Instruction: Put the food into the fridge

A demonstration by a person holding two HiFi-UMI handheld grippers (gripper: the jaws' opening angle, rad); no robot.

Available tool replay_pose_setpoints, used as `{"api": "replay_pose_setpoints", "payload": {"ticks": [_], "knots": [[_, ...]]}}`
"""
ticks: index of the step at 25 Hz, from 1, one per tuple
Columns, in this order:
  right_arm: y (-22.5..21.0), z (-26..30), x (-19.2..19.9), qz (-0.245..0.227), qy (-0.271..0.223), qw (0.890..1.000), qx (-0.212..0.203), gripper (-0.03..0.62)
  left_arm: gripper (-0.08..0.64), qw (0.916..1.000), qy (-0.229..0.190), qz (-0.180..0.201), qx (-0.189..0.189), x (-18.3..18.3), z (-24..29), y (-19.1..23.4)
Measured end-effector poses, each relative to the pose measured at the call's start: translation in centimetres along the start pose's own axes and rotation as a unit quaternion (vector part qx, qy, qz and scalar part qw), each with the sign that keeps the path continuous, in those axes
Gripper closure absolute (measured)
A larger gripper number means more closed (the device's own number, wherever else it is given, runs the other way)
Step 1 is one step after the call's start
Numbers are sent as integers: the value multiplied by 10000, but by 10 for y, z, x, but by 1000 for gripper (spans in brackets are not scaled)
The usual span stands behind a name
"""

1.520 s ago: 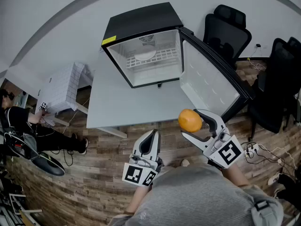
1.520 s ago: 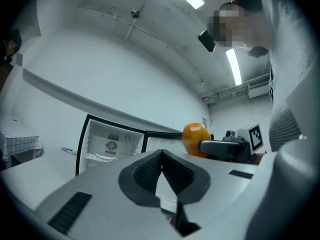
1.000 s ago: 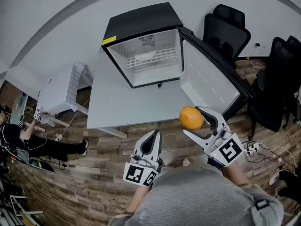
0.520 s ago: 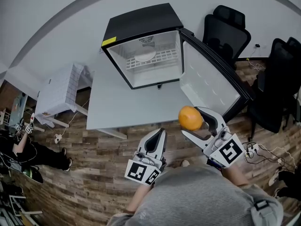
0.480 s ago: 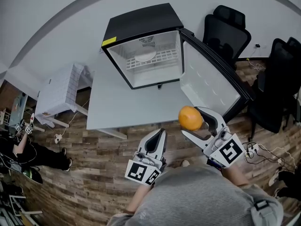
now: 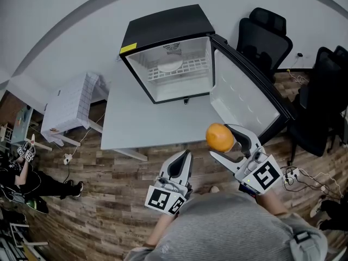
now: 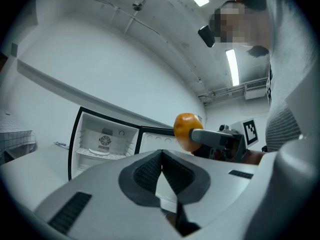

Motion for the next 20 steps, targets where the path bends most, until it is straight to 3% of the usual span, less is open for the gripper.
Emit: {"api": "replay_pose_setpoints", "payload": {"ticks": [20], "knots": [[-3,-1,6,90,220,9997,-92,279,549,10000,21,9,-88,5,1,-5]]}}
Point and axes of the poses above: the fingertips, and each gripper's own axes: z forward along the fingers, y to its left, x out of its underside, the point moved 6 cm from there along -z, backward along the fingers, and after that the axes turned 6 degrees about -y, right-handed, at the moved point
